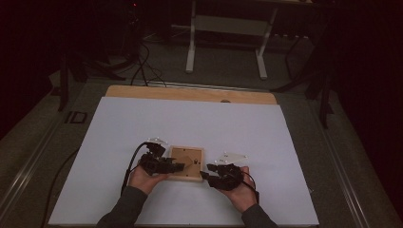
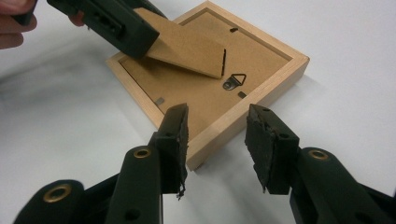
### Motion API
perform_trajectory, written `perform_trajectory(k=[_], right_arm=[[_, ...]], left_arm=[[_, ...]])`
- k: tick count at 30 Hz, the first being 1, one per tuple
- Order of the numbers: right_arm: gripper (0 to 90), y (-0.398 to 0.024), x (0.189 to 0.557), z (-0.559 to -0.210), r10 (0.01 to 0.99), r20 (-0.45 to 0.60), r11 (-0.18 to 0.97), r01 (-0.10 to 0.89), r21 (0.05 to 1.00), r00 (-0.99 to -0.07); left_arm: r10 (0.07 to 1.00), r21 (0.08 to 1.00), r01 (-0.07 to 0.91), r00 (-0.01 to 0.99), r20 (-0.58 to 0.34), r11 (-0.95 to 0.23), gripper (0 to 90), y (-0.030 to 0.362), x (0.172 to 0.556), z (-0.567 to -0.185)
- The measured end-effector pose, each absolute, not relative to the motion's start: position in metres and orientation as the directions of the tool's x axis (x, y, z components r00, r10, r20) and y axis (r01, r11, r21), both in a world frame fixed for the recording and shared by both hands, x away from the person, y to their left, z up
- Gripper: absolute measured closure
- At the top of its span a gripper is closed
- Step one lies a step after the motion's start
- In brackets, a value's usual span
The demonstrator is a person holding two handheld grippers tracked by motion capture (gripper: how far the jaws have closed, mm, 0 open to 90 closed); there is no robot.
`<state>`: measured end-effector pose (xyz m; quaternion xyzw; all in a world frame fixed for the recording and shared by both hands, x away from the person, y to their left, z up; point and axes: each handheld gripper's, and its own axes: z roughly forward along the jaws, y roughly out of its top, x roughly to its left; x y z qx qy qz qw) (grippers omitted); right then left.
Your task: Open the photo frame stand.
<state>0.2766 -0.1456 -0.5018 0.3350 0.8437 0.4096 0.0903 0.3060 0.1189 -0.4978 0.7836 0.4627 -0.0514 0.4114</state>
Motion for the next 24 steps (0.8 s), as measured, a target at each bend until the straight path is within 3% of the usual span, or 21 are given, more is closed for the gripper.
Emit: perform_trajectory(k=[10,24], right_arm=[[58.4,-0.145,0.276,-0.502,0.636,0.113,0.447,0.484,0.752,-0.763],[58.3,-0.145,0.276,-0.502,0.636,0.111,0.450,0.484,0.751,-0.764]], left_arm=[[0.691,0.591,0.775,0.555,-0.464,-0.225,49.2,0.120,0.309,-0.496],[0.719,0.571,0.775,0.557,-0.416,-0.271,54.7,0.112,0.308,-0.498]])
